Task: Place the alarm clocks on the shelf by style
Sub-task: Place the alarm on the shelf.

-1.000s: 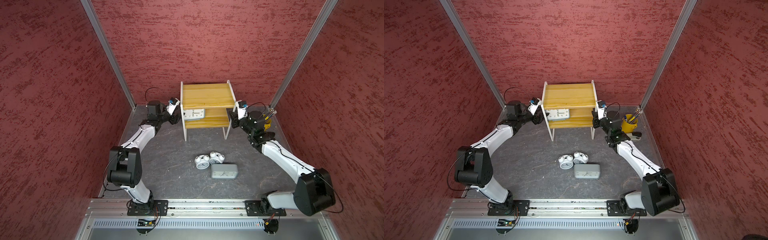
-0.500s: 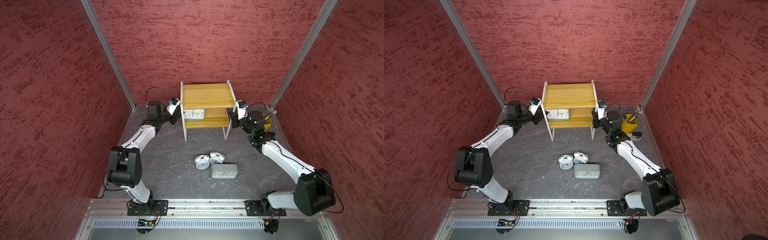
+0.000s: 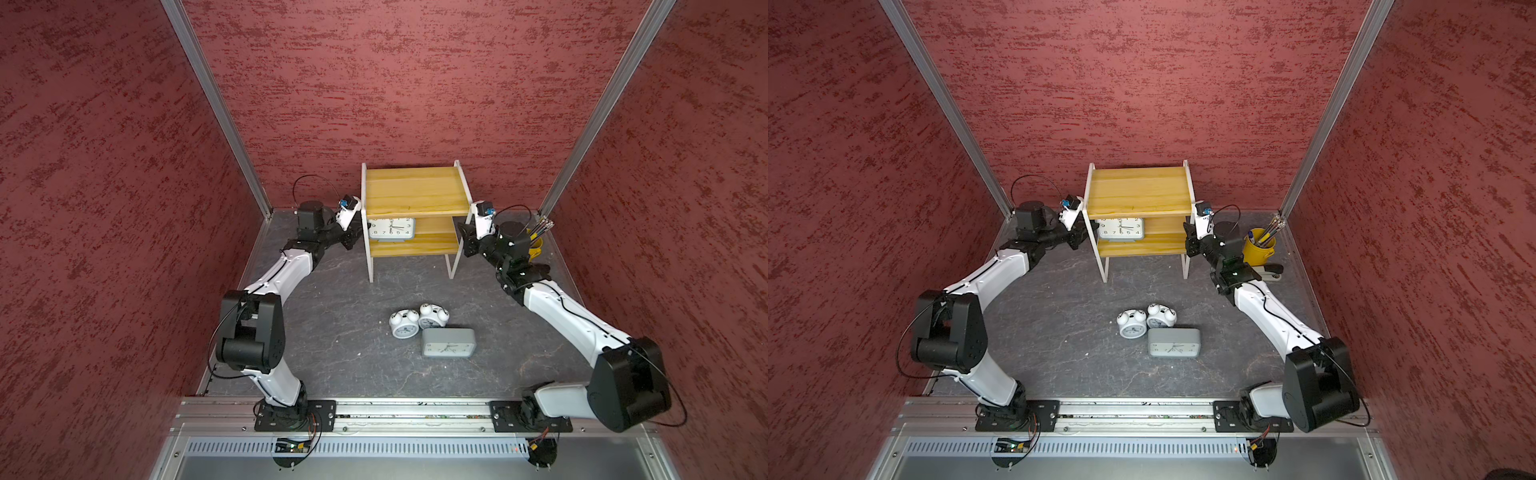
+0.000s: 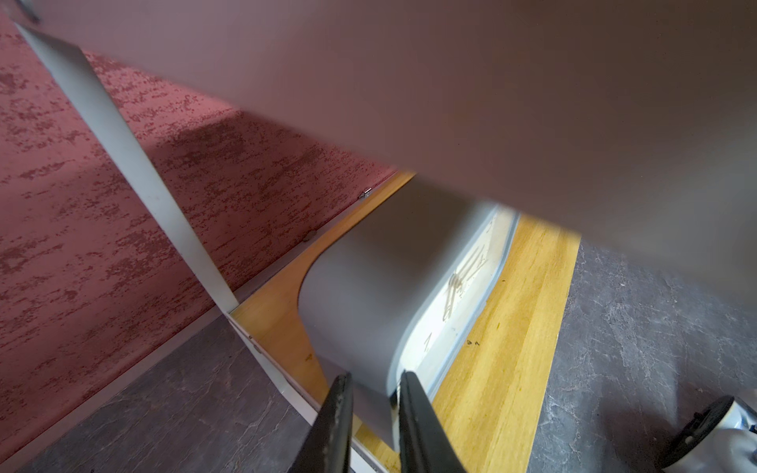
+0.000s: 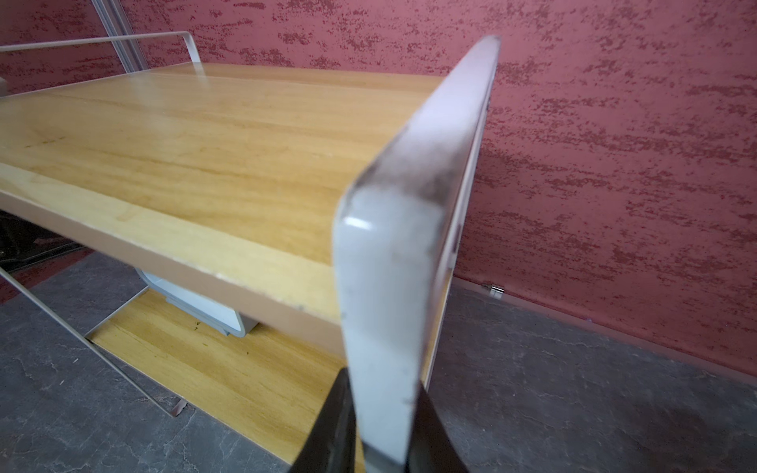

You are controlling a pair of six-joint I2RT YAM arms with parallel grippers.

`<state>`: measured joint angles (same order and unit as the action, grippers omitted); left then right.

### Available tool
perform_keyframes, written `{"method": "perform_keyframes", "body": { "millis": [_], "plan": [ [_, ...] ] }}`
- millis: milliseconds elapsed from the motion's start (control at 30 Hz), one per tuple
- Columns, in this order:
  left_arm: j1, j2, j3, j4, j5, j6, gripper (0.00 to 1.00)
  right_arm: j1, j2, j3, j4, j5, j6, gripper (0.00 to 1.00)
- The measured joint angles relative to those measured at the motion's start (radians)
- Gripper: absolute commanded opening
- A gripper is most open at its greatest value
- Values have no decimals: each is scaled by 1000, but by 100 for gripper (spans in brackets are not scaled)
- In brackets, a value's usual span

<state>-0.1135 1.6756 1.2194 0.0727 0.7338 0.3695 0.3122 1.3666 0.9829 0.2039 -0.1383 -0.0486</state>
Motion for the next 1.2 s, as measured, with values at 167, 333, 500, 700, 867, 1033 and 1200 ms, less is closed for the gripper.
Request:
{"method": "perform_keyframes", "body": {
  "millis": [167, 333, 500, 700, 867, 1033, 1200],
  "plan": [
    [-1, 0, 0, 2, 16, -13, 23, 0, 0, 4, -11, -3, 0, 22],
    [-1, 0, 0, 3, 29, -21, 27, -2, 0, 7, -16, -10, 0, 22],
    [-3, 0, 3, 10, 10, -38, 50, -3, 0, 9, -21, -16, 8, 22],
    [-5, 0, 7, 8, -36, -42, 71, -3, 0, 9, -22, -19, 15, 23],
    [-2, -20, 7, -8, -110, -32, 77, -3, -2, 9, -26, -23, 23, 23],
    [-2, -75, -2, -23, -224, -19, 81, -4, -2, 21, -46, -28, 24, 24],
    [-1, -158, -47, -30, -323, -14, 82, -4, -11, 24, -71, -34, 31, 30]
  ]
}}
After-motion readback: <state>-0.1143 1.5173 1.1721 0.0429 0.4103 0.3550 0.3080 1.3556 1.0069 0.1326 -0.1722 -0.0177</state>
